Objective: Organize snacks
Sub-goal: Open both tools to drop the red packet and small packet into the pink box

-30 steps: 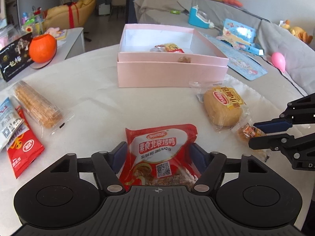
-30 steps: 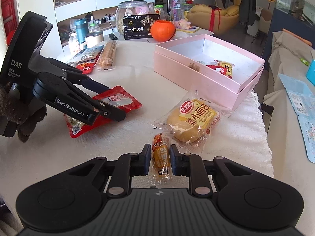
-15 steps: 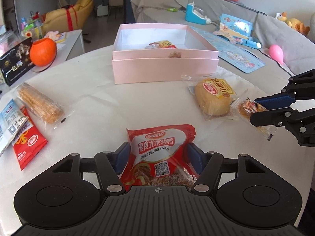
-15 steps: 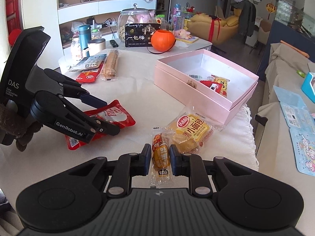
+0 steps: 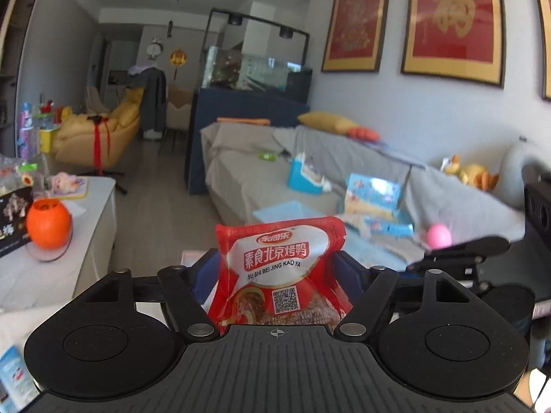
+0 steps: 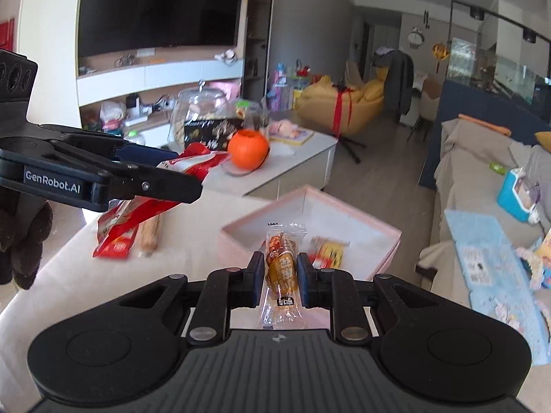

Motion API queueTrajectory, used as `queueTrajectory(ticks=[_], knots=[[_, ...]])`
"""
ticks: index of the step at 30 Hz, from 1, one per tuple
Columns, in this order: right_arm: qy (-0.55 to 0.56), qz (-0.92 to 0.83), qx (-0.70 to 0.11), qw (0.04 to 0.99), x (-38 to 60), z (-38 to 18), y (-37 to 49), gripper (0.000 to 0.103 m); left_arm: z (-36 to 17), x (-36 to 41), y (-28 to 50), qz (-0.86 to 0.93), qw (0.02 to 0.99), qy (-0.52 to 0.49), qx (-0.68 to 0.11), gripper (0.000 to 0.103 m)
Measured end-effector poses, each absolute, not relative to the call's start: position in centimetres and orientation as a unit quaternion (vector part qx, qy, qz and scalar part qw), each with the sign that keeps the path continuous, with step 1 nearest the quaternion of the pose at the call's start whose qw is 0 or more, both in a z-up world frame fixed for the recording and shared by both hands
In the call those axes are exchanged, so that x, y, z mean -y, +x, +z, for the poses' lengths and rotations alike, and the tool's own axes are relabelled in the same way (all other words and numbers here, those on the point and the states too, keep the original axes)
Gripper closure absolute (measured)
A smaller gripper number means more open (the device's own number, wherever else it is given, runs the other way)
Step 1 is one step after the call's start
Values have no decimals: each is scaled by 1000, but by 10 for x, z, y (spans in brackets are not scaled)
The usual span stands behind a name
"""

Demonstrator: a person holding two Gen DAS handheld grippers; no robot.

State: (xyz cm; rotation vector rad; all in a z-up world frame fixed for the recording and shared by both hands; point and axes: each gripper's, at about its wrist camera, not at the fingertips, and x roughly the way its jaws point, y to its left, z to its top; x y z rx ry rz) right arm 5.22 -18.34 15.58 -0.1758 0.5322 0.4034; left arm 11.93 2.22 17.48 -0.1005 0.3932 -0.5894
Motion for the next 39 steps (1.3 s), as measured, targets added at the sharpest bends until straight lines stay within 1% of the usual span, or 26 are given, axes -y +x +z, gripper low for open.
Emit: queueTrajectory(ticks=[1,2,3,4,5,6,7,10,14,16,18,20,21,29,31,34,35,37,38,39], knots=[[-81,186,-256,945,182,163,69,82,176,-16,145,-283,938,-70,-188,15],[-79,177,-256,947,180,166,82,73,170,-11,165,-274,939,-82,-190,15],[-77,168,-262,947,178,164,96,53,159,-3,192,-264,935,-94,-217,16],[-71,156,-276,946,177,158,109,44,145,3,213,-253,927,-102,-257,21],[-66,144,-294,942,177,149,118,42,130,6,227,-245,919,-110,-289,24],[-61,136,-317,937,178,139,124,43,117,6,234,-244,914,-116,-302,27],[-57,136,-329,933,181,130,123,43,107,3,235,-251,913,-117,-299,27],[-62,133,-334,931,193,104,110,43,89,-5,231,-256,914,-109,-296,27],[-39,100,-366,925,202,76,127,43,78,-18,217,-170,948,-58,-264,27],[-9,88,-368,925,207,67,135,43,69,-24,216,-154,946,-46,-281,27],[4,85,-370,925,207,60,141,44,58,-31,219,-162,934,-59,-313,28],[8,94,-370,924,204,54,146,50,47,-39,217,-176,923,-83,-333,36],[-3,88,-365,927,198,54,147,50,41,-46,214,-188,915,-101,-342,48],[-39,122,-349,928,174,50,163,51,37,-94,182,-198,899,-163,-356,45],[-43,135,-348,927,171,51,161,51,44,-111,171,-200,904,-170,-337,46],[-40,151,-347,925,173,57,151,51,59,-145,155,-101,945,-141,-278,46],[-44,147,-341,927,174,60,144,50,62,-159,154,-53,952,-137,-267,46],[-56,141,-331,931,176,67,131,46,59,-187,163,8,948,-160,-273,46],[-59,141,-329,932,176,69,125,40,55,-197,169,21,944,-172,-281,46],[-57,143,-328,932,178,71,118,38,50,-207,178,32,938,-182,-293,46]])
